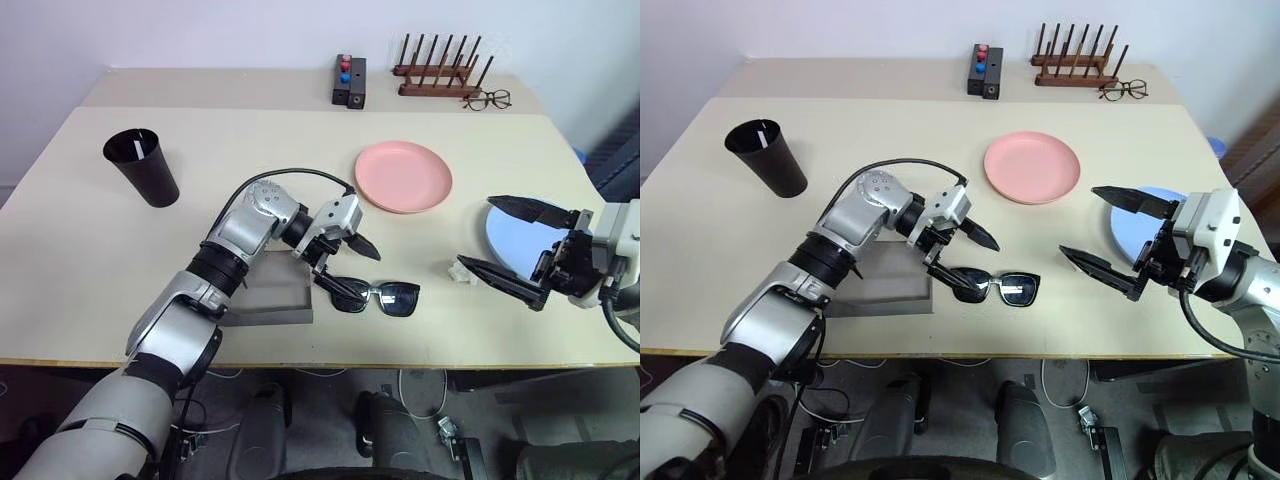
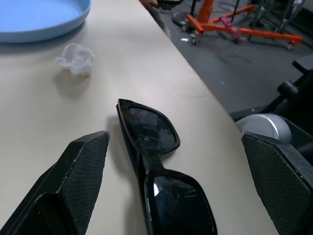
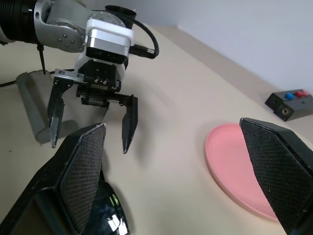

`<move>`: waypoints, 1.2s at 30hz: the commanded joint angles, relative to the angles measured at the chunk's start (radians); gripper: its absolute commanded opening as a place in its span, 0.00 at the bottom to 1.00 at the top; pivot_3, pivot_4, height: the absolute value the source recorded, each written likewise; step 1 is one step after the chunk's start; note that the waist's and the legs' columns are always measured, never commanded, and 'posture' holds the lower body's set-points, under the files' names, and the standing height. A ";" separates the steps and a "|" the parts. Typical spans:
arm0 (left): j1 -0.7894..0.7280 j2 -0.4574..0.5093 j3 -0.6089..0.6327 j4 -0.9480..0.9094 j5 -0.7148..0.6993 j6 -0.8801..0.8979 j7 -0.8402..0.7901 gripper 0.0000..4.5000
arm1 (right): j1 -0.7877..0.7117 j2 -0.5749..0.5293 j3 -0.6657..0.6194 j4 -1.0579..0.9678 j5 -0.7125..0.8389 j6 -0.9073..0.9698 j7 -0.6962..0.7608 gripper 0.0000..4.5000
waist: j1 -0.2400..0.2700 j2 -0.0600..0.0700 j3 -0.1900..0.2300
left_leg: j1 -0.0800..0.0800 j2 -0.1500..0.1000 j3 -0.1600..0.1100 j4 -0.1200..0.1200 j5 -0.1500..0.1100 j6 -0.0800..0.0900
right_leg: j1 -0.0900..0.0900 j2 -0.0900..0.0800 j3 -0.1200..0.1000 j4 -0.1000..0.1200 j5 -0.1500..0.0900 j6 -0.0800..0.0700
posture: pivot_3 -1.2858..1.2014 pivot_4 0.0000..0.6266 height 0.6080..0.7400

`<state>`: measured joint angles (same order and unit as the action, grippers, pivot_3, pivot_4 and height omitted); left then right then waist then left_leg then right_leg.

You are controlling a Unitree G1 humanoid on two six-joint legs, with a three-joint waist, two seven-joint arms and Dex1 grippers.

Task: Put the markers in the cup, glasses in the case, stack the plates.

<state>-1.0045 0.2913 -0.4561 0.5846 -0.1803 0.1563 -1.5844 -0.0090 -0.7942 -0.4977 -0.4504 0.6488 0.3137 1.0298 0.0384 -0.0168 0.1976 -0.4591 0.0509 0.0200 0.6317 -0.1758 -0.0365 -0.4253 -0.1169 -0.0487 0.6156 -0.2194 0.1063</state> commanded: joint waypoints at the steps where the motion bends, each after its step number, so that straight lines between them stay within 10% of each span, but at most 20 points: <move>1: -0.014 -0.009 -0.026 0.001 0.072 -0.062 0.014 0.99 | 0.014 0.005 -0.004 -0.036 0.003 -0.034 -0.007 1.00 | 0.003 0.000 0.000 | 0.000 0.000 0.000 0.000 0.000 0.000 | 0.000 0.000 0.000 0.000 0.000 0.000 | 0.52 0.24 1.00; 13: 0.002 -0.099 -0.041 -0.028 0.155 0.055 0.124 0.99 | -0.012 0.000 0.033 0.004 -0.015 -0.061 -0.022 1.00 | 0.001 0.000 0.000 | -0.001 0.000 0.000 0.001 0.000 0.000 | 0.000 0.000 0.000 0.000 0.000 0.000 | 0.52 0.24 1.00; 22: 0.036 -0.081 -0.100 -0.045 0.245 -0.012 0.158 0.19 | -0.018 -0.004 0.037 0.017 -0.018 -0.070 -0.028 1.00 | 0.001 0.000 0.000 | -0.001 0.000 0.000 0.001 0.000 0.000 | 0.000 0.000 0.000 0.000 0.000 0.000 | 0.52 0.24 1.00; 30: 0.031 -0.090 -0.076 -0.045 0.235 0.023 0.164 0.19 | -0.023 -0.003 0.043 0.027 -0.026 -0.078 -0.032 1.00 | 0.002 0.001 -0.001 | 0.000 0.000 0.000 0.001 0.000 0.000 | 0.001 0.000 0.000 0.000 0.000 0.000 | 0.52 0.24 1.00; 36: 0.001 -0.101 -0.011 -0.069 0.157 0.186 0.134 0.01 | -0.034 -0.003 0.051 0.042 -0.035 -0.088 -0.030 1.00 | 0.001 0.001 -0.001 | 0.000 0.000 0.000 0.002 0.000 0.000 | 0.002 0.000 0.000 0.000 0.000 0.000 | 0.52 0.24 1.00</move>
<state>-0.9786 0.1932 -0.4903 0.5345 -0.0039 0.2955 -1.4463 -0.0240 -0.7937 -0.4377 -0.4057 0.6109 0.2467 1.0044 0.0395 -0.0161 0.1970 -0.4590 0.0505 0.0196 0.6336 -0.1758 -0.0364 -0.4235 -0.1170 -0.0487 0.6156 -0.2192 0.1066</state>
